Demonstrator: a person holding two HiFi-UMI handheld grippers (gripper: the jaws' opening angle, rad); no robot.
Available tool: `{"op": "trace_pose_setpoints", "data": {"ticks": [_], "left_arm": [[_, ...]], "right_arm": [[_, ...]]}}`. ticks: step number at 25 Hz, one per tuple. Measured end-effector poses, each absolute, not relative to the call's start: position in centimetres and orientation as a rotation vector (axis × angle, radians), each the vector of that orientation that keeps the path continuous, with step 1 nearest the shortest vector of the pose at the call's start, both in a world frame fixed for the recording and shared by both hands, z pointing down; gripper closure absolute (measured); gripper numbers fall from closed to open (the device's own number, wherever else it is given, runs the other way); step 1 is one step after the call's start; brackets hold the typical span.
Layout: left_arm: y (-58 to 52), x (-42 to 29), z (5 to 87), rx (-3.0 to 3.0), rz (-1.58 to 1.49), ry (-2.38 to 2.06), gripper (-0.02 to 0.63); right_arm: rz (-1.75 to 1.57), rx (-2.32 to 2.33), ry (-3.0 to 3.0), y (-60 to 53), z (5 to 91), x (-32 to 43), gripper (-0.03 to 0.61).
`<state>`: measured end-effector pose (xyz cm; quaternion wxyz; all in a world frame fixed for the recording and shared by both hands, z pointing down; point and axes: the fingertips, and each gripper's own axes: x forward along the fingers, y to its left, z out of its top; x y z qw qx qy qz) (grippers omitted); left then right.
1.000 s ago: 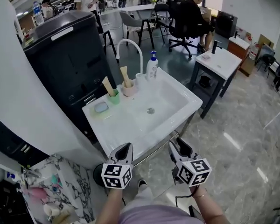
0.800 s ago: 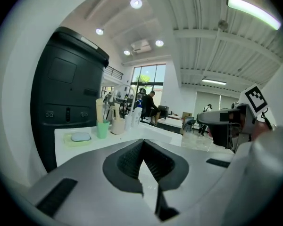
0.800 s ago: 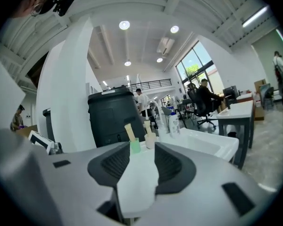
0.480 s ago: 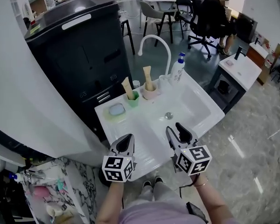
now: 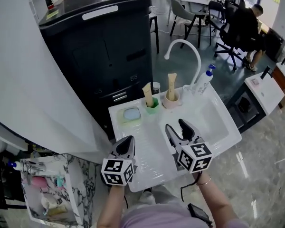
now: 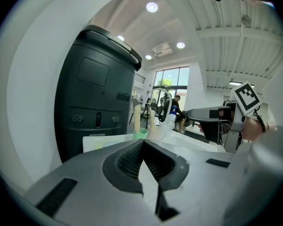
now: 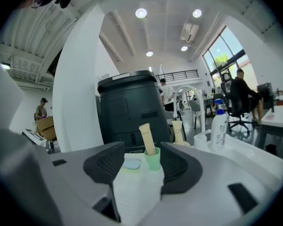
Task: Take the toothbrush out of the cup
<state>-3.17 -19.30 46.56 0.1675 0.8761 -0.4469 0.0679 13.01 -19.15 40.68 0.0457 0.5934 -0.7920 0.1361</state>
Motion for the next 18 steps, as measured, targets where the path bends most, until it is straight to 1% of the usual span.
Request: {"op": "trace_pose_setpoints", "data": {"ticks": [10, 18], "left_arm": [[-21.8, -5.0, 47.7, 2.365, 0.179, -1.438, 0.614], [-23.1, -6.4, 48.4, 2.287, 0.178, -1.535, 0.614]], "right_arm": [[0.39, 1.594, -2.478, -27.1, 42.1, 10.7, 0.328], [0.337, 1.506, -2.464, -33.1, 43.5, 8.8, 0.322]]}}
